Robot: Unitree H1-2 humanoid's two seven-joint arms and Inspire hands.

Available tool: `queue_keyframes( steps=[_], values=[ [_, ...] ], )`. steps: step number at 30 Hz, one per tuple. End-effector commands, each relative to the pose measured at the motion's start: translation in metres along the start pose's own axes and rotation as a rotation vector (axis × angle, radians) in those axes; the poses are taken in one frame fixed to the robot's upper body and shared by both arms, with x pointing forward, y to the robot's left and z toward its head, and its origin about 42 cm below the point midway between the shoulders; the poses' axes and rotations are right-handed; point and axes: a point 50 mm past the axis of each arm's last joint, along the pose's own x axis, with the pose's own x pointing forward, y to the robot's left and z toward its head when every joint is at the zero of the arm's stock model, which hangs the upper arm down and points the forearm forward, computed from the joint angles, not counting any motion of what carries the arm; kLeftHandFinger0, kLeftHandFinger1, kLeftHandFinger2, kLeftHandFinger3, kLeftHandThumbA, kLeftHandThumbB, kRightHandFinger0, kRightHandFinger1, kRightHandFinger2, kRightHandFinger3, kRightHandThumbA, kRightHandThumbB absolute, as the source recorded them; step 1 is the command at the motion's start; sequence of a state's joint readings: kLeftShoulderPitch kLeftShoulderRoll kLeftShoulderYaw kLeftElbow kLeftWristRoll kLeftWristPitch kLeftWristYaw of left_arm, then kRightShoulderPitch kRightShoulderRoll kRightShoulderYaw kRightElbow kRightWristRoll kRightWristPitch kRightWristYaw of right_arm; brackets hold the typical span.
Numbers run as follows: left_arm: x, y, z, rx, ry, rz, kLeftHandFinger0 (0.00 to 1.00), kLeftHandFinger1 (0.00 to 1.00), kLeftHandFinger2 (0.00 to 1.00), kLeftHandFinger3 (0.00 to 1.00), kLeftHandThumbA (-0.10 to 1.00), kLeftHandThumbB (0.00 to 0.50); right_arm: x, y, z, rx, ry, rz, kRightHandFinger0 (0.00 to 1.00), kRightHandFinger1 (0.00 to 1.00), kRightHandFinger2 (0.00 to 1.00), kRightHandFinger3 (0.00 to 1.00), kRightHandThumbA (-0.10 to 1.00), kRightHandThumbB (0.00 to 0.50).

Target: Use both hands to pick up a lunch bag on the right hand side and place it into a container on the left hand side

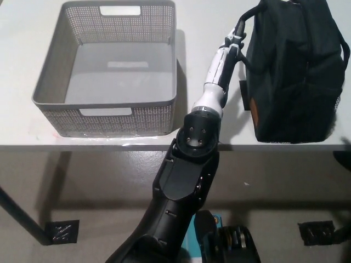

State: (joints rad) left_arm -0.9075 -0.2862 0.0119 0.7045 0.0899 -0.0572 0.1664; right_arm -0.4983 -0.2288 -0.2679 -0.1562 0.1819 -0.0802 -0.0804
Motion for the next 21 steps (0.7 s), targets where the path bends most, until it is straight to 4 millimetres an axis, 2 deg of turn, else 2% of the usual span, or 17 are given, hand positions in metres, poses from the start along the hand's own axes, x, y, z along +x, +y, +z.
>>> queue_keyframes(
  steps=[1,4,5,7,10,12,15,16,19,20,21],
  values=[
    [0.015,-0.015,0.037,-0.006,-0.118,-0.031,1.0,1.0,1.0,1.0,1.0,0.332,0.027,-0.01,0.03,-0.006,-0.087,-0.01,1.0,1.0,1.0,1.0,1.0,0.161],
    [0.016,-0.015,0.036,-0.01,-0.107,-0.037,1.0,1.0,1.0,1.0,1.0,0.341,0.033,-0.017,0.036,-0.018,-0.111,-0.005,1.0,1.0,1.0,1.0,1.0,0.141],
    [0.017,-0.015,0.035,-0.008,-0.103,-0.04,1.0,1.0,1.0,1.0,1.0,0.326,0.035,-0.02,0.035,-0.032,-0.115,-0.004,1.0,1.0,1.0,1.0,1.0,0.131],
    [0.018,-0.013,0.034,0.006,-0.099,-0.04,1.0,1.0,1.0,1.0,1.0,0.324,0.039,-0.019,0.032,-0.04,-0.11,-0.001,1.0,1.0,1.0,1.0,1.0,0.14],
    [0.018,-0.015,0.027,0.012,-0.067,-0.056,1.0,1.0,1.0,1.0,1.0,0.362,0.048,-0.016,0.022,-0.043,-0.074,0.007,1.0,1.0,1.0,1.0,1.0,0.138],
    [0.02,-0.016,0.026,0.009,-0.066,-0.064,1.0,1.0,1.0,1.0,1.0,0.384,0.053,-0.014,0.014,-0.034,-0.04,0.015,1.0,1.0,1.0,1.0,1.0,0.169],
    [0.022,-0.016,0.024,0.012,-0.068,-0.07,1.0,1.0,1.0,1.0,1.0,0.395,0.068,-0.009,-0.01,-0.036,0.03,0.024,1.0,1.0,1.0,1.0,1.0,0.194],
    [0.023,-0.016,0.024,0.012,-0.067,-0.071,1.0,1.0,1.0,1.0,1.0,0.394,0.073,-0.008,-0.02,-0.027,0.06,0.016,1.0,1.0,1.0,1.0,1.0,0.173],
    [0.023,-0.015,0.02,0.02,-0.057,-0.077,1.0,1.0,1.0,1.0,1.0,0.388,0.079,-0.008,-0.054,0.007,0.154,0.012,1.0,1.0,1.0,1.0,1.0,0.152],
    [0.023,-0.015,0.019,0.018,-0.05,-0.075,1.0,1.0,1.0,1.0,1.0,0.385,0.08,-0.009,-0.067,0.018,0.194,0.018,1.0,1.0,1.0,1.0,1.0,0.212],
    [0.024,-0.015,0.018,0.016,-0.046,-0.075,1.0,1.0,1.0,1.0,1.0,0.383,0.081,-0.008,-0.08,0.024,0.23,0.016,1.0,1.0,1.0,1.0,1.0,0.224]
  ],
)
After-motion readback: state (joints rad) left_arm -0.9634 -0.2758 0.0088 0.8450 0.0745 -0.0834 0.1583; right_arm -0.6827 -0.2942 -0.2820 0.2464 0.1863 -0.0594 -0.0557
